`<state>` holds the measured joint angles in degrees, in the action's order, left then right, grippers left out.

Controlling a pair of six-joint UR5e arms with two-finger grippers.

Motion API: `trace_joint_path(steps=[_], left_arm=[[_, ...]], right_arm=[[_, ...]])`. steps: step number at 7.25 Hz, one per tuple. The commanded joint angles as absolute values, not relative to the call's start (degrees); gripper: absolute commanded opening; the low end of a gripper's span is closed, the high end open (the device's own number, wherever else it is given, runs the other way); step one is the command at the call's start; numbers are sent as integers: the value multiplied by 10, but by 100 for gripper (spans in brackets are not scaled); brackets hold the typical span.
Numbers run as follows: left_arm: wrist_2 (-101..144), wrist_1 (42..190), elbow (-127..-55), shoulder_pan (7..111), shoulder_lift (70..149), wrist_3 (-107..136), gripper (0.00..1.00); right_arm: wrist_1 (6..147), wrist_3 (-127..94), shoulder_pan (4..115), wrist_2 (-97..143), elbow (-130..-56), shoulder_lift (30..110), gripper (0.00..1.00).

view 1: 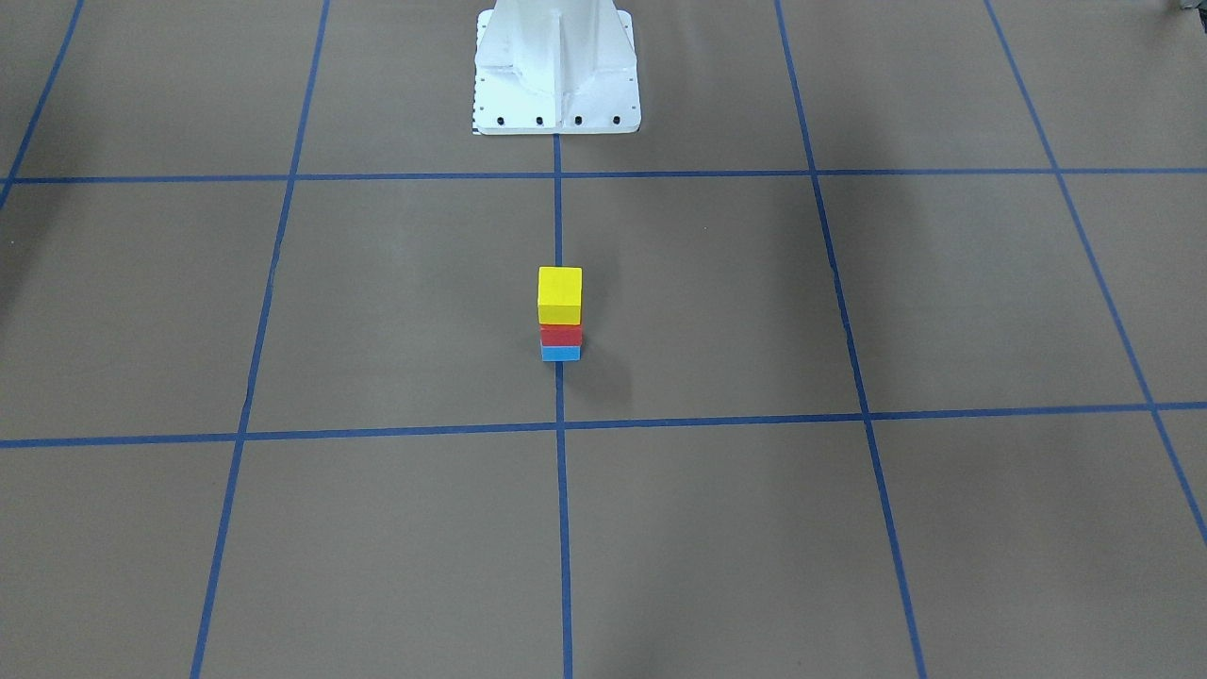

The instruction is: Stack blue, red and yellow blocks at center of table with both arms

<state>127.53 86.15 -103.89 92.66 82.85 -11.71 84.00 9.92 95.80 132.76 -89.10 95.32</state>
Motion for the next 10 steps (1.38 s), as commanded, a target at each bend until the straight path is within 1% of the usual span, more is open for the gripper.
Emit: trace_joint_path(steps=[1, 3, 10], left_arm=[[1351, 883, -1030, 955, 783, -134, 100], [1363, 880, -1031, 957, 787, -87, 100], [1363, 888, -1029, 957, 785, -91, 100]], right_arm=[[840, 99, 958, 1326, -891, 954, 100], [840, 99, 958, 1325, -891, 953, 100], [838, 105, 958, 1320, -904, 975, 100]])
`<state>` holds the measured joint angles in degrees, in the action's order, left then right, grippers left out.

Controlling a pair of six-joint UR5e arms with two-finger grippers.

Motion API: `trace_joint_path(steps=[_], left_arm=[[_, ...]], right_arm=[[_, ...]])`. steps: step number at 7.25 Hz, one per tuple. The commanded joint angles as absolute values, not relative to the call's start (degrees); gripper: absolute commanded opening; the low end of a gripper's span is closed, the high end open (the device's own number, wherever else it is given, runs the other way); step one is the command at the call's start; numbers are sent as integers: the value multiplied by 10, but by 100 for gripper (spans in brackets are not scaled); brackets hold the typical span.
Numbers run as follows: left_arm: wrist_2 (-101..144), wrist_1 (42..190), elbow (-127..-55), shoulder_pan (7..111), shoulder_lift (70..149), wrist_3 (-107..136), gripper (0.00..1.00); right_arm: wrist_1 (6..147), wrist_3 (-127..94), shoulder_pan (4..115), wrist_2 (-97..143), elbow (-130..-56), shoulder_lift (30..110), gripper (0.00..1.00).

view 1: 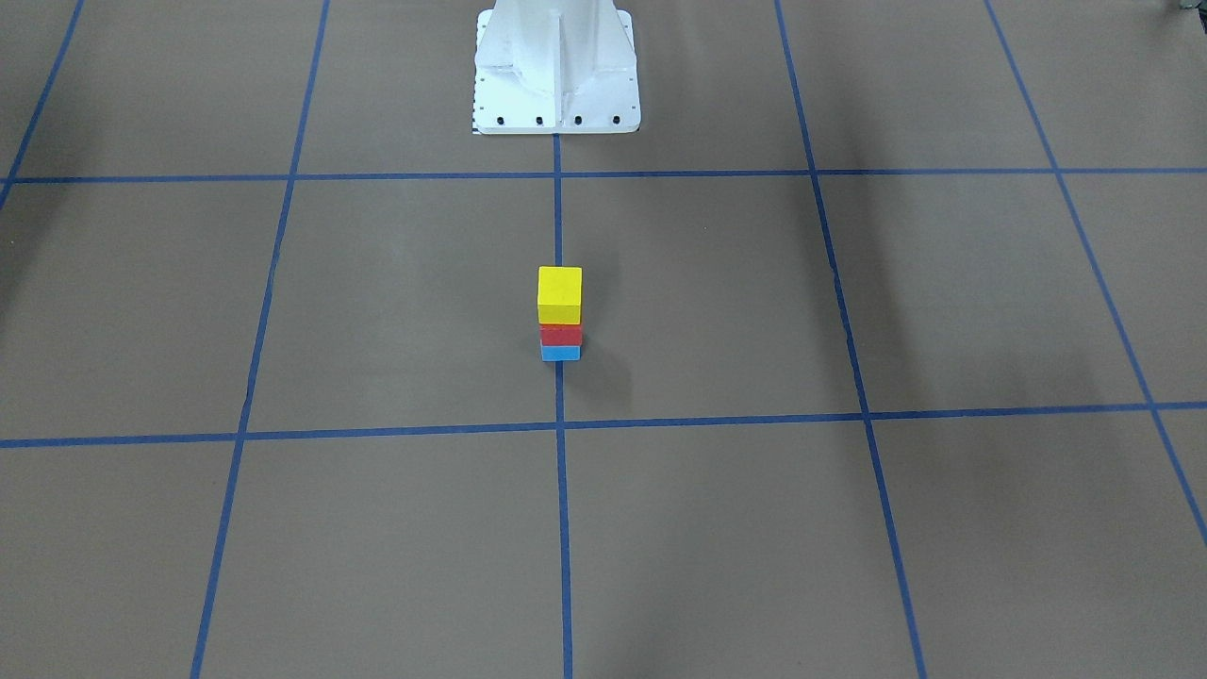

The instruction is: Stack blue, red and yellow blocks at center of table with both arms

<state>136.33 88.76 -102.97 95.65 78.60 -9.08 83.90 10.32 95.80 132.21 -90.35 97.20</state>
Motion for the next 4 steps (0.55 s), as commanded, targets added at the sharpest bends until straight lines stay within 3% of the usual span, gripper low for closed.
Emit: trace_joint_path(steps=[1, 4], left_arm=[[1363, 887, -1024, 955, 785, -90, 100], [1363, 887, -1019, 957, 784, -91, 100]], right_arm=[[838, 105, 958, 1321, -906, 974, 100], [841, 100, 958, 1321, -909, 962, 100]])
